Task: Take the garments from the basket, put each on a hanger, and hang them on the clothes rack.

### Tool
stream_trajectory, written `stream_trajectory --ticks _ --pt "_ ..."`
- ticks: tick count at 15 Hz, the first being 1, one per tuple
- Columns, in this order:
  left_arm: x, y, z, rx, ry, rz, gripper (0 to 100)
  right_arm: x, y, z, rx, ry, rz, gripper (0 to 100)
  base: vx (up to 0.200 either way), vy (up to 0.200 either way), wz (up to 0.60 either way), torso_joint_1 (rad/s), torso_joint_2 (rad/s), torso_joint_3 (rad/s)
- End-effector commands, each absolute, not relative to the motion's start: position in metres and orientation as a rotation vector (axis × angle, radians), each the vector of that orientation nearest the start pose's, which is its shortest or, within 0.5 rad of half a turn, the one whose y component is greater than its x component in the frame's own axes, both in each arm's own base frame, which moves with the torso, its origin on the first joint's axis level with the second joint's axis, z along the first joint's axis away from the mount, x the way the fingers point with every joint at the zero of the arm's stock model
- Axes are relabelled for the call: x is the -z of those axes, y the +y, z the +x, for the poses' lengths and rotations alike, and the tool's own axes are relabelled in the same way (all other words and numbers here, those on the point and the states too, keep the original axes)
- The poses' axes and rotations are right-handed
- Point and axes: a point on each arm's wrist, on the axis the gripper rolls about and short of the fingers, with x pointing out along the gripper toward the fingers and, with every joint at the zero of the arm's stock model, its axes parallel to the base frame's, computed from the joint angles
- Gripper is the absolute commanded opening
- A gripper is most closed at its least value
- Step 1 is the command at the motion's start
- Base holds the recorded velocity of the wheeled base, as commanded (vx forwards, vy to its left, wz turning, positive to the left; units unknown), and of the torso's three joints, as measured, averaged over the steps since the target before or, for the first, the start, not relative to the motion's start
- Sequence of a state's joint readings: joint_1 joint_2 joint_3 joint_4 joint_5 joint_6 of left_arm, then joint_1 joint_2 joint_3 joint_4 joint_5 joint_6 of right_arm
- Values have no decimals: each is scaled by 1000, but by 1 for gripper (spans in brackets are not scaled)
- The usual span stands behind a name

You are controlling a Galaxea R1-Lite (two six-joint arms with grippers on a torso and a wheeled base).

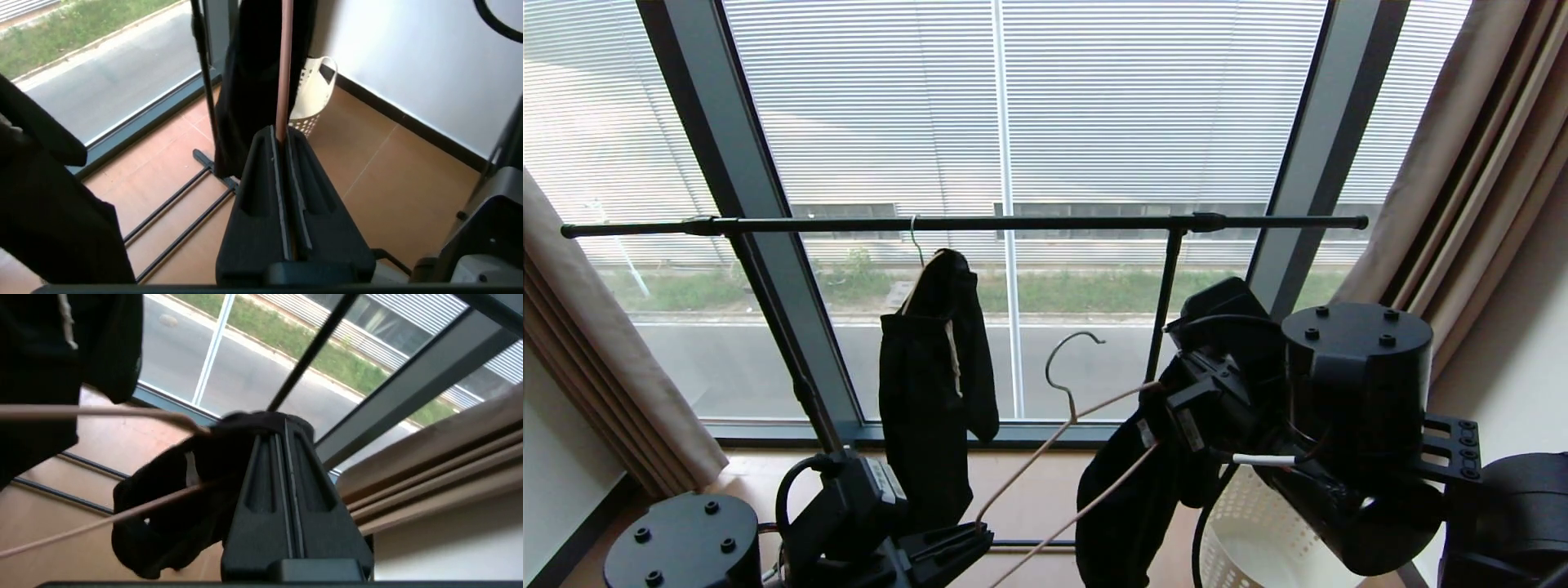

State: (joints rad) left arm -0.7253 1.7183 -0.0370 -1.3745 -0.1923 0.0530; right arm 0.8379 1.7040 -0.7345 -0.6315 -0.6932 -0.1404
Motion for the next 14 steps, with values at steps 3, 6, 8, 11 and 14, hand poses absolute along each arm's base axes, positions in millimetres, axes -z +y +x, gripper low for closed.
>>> stream_trajectory --ticks 3,6,8,11,14 --pt "-82 -131 140 975 262 156 0 -167 214 201 -191 221 -368 0 0 0 0 0 0 0" --pt "-79 -133 142 974 266 157 0 -167 219 195 -217 212 -367 0 0 0 0 0 0 0" --pt "-74 -136 146 972 264 156 0 -170 227 186 -253 174 -342 0 0 0 0 0 0 0" --pt "-73 -136 153 952 235 142 0 -167 235 172 -307 173 -345 0 0 0 0 0 0 0" --pt "-71 -135 154 941 248 142 0 -169 242 157 -363 162 -326 0 0 0 0 0 0 0"
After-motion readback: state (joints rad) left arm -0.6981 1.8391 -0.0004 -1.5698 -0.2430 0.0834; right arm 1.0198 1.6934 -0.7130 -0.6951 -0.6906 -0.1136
